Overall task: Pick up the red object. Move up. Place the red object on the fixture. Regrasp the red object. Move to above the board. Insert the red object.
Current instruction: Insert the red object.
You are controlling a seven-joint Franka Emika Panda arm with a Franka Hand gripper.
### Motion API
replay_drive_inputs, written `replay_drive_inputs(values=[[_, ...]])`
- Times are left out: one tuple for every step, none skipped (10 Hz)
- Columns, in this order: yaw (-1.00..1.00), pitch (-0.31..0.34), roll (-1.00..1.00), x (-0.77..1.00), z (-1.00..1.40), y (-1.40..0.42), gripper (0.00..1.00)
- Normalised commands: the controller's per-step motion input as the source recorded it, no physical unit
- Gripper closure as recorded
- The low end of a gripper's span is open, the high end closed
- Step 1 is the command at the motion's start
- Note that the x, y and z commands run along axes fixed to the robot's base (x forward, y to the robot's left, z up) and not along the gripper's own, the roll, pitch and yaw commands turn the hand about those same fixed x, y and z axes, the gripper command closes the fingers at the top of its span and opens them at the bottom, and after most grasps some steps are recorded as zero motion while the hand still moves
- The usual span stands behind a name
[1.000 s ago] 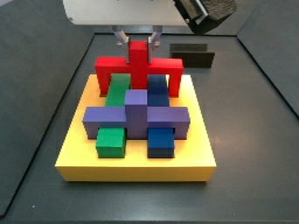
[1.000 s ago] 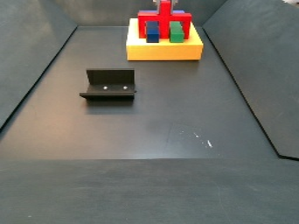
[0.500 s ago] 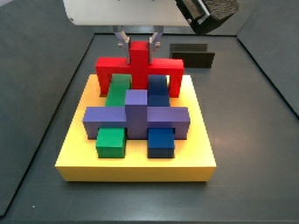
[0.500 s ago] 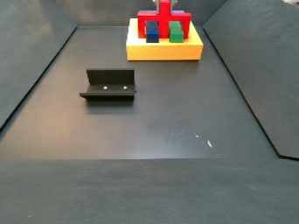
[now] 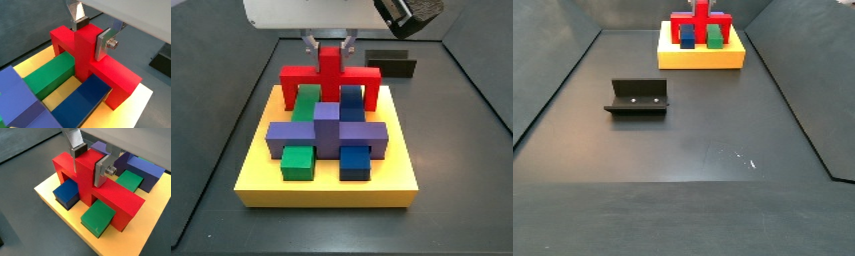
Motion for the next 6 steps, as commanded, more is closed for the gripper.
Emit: replay_drive_inputs(values=[[0.00,-0.033,0.00,-0.14,-0.09,0.04,1.00],[0.02,-0.033,0.04,-0.39,-0.04,-0.12,1.00],[0.09,0.000,0.16,-0.06,-0.17,-0.09,1.00],[0.21,0.064,0.37,0.03,-0.33,-0.18,1.00],[0.22,0.076,0.41,0.11,-0.39,-0.17,1.00],[0.23,0.089,0.41,0.19,-0.36,-0.14,1.00]])
